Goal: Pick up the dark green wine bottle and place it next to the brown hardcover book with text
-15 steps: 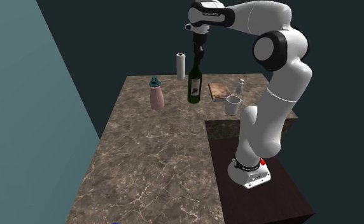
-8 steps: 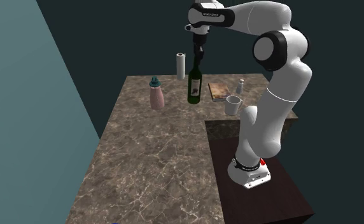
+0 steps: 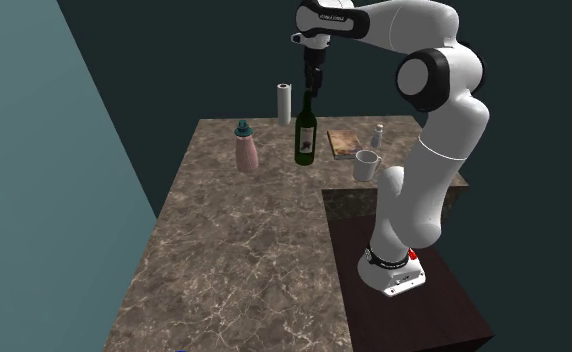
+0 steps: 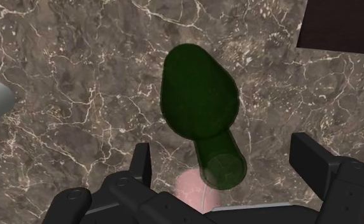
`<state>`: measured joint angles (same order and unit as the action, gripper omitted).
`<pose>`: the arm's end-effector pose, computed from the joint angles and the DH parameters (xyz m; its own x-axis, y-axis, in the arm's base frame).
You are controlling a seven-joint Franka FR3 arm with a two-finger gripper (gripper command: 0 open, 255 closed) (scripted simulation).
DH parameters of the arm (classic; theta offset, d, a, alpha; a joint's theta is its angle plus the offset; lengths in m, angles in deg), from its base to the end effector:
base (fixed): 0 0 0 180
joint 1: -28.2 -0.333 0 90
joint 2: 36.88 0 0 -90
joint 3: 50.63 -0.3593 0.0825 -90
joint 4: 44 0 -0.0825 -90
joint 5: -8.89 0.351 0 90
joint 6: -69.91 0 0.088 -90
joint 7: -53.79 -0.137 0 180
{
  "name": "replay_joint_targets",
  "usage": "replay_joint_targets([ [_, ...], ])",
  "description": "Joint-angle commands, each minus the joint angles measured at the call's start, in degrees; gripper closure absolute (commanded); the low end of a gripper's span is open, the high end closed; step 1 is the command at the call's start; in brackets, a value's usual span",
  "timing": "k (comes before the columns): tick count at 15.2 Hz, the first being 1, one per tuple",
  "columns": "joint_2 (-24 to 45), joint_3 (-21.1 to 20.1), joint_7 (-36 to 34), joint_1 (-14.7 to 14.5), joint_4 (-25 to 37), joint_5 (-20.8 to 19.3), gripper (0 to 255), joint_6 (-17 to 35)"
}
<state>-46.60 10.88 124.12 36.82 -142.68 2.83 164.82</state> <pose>0.1198 -0.4877 0.6155 0.9988 0.0166 0.0464 0.0166 -0.9999 0.0009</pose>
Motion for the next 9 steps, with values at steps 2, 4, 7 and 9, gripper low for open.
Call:
replay_joint_targets([
  [2,2.27,1.22,1.41,-0.47,6.2,1.97,0,-5.02],
  [4,2.27,1.21,1.42,-0.45,6.2,1.98,0,-5.02],
  [7,2.27,1.2,1.42,-0.44,6.2,1.98,0,-5.02],
  [9,2.27,1.2,1.42,-0.44,6.2,1.98,0,-5.02],
])
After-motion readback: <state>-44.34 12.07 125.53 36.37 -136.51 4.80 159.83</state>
